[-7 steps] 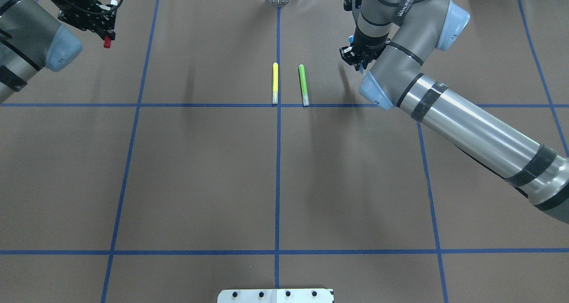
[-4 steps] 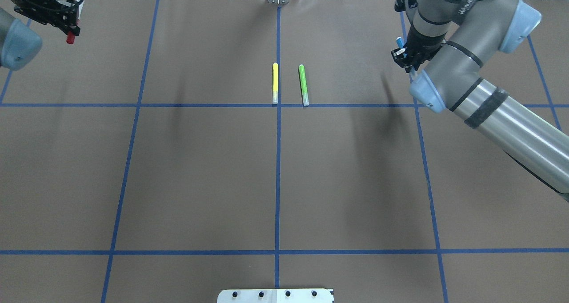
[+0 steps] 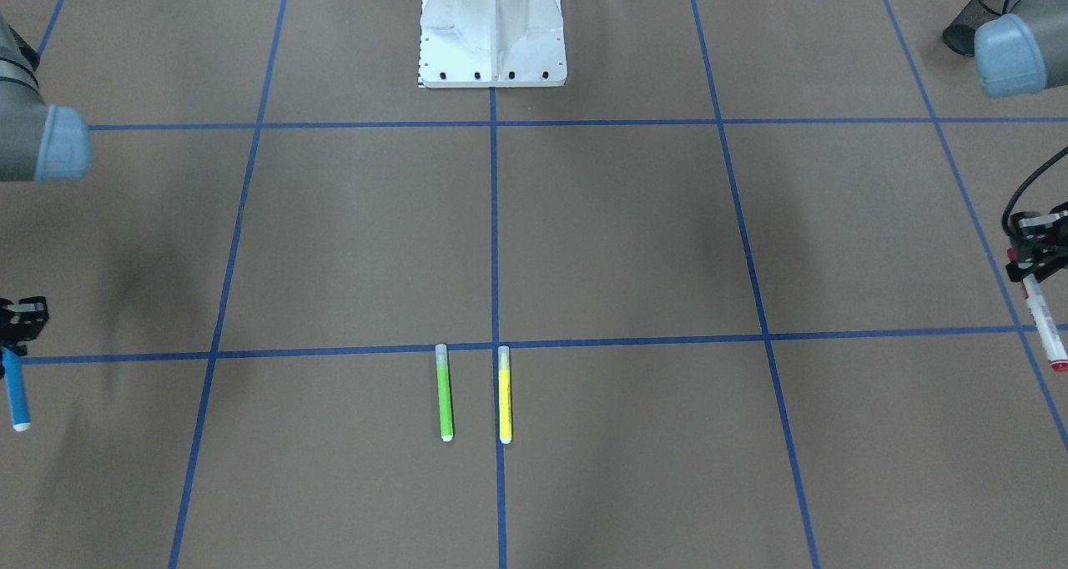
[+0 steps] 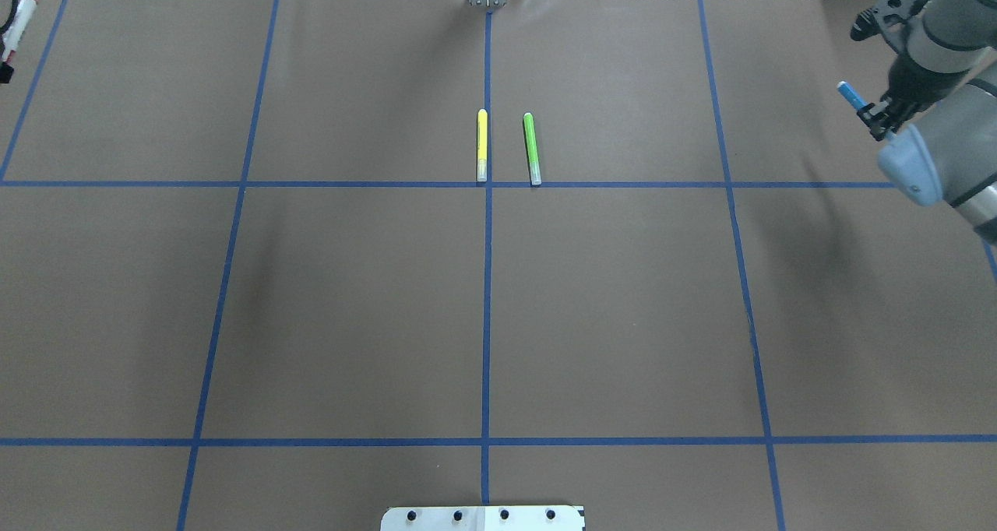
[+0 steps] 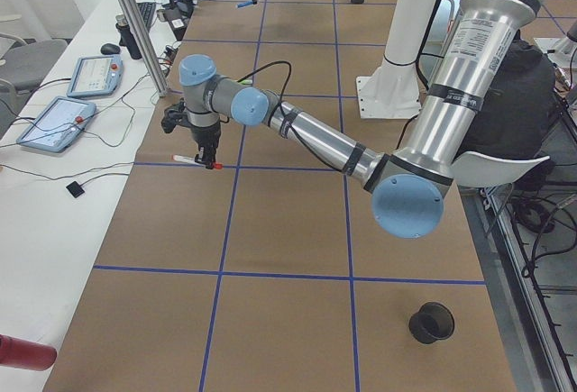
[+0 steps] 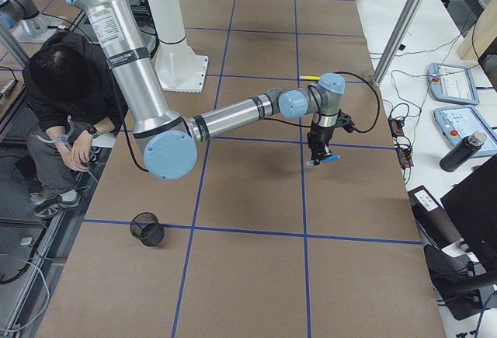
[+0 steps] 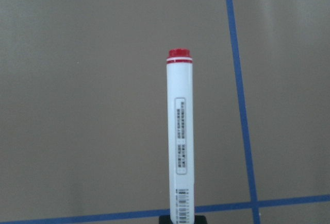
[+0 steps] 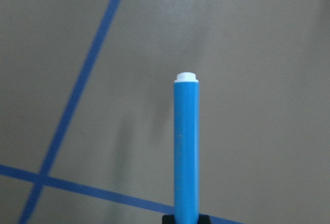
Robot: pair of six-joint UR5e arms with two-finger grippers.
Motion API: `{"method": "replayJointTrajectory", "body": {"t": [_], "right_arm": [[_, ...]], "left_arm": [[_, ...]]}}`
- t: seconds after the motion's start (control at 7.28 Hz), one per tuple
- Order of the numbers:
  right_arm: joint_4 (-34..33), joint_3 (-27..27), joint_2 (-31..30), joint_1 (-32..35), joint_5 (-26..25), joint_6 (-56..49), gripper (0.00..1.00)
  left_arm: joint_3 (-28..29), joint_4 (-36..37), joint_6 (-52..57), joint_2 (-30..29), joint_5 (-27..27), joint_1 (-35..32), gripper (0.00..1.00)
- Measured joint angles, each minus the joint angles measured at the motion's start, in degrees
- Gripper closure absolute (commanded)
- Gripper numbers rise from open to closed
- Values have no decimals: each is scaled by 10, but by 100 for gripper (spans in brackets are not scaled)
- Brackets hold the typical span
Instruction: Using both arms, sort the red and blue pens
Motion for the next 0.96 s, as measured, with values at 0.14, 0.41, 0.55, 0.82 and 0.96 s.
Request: {"method": "replayJointTrajectory", "body": {"t": [0.14, 0.41, 0.55, 0.82, 0.96], "right_arm": [[-1, 23, -44, 20, 0, -35, 100], [-2, 68, -134, 55, -1, -93, 100], [-3, 80, -177, 75, -1, -129, 100], [-20, 87, -254, 116, 5, -209, 100], [-66, 92, -275, 136, 7, -257, 100]], "left_arm": [[-12, 7, 54, 28, 13, -25, 100], [-19, 10, 144, 80, 36, -65, 100], [-24, 10, 163, 103, 44, -73, 100], [-54, 10, 172, 147, 64, -77, 100], [-74, 10, 173, 166, 67, -77, 100]]}}
